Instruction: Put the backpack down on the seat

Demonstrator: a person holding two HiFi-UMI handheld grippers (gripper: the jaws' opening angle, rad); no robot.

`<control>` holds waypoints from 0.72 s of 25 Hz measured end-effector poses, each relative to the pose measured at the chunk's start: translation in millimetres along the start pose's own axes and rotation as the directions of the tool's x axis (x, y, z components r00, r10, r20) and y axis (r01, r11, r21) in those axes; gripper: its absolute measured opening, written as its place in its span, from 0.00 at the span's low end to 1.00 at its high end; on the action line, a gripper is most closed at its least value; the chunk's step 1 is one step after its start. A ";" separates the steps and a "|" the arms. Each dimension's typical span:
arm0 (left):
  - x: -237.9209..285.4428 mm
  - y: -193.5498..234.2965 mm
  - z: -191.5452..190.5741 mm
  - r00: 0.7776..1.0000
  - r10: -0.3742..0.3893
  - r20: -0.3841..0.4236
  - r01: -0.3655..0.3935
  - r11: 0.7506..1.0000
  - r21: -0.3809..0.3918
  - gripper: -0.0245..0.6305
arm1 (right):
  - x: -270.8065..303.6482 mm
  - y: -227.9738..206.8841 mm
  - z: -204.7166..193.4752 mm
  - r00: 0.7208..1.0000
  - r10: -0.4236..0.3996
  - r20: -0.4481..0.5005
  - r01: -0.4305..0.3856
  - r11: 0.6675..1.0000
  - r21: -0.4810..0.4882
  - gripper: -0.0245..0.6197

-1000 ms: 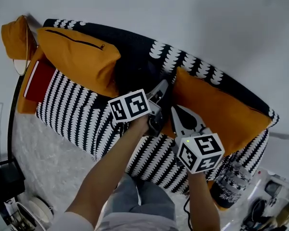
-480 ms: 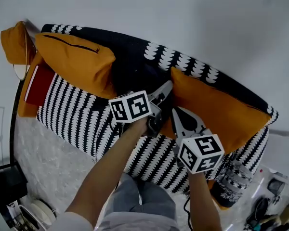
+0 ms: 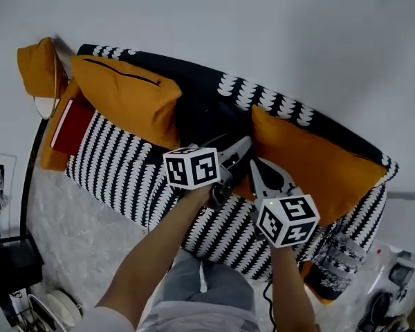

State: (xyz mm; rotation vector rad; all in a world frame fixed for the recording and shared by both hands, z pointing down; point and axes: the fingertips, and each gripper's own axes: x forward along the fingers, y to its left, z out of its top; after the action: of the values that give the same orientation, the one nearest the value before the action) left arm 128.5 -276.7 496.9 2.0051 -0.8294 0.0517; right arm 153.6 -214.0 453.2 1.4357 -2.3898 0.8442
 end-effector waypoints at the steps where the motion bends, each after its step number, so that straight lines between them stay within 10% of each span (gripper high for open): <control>1: -5.5 -6.3 -1.5 1.000 -0.002 -0.008 0.003 1.000 0.024 0.38 | -3.3 2.9 1.5 1.000 -0.001 0.005 0.001 1.000 0.002 0.04; 18: -157.6 -72.6 20.5 0.998 0.020 0.051 -0.032 0.972 0.233 0.34 | -41.3 111.4 33.3 0.996 -0.022 0.088 0.025 0.999 -0.034 0.04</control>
State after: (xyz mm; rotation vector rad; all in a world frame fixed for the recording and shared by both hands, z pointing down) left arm 42.8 -184.4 375.9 2.2241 -0.9155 0.1216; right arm 80.9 -163.6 367.1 1.5145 -2.4334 0.7446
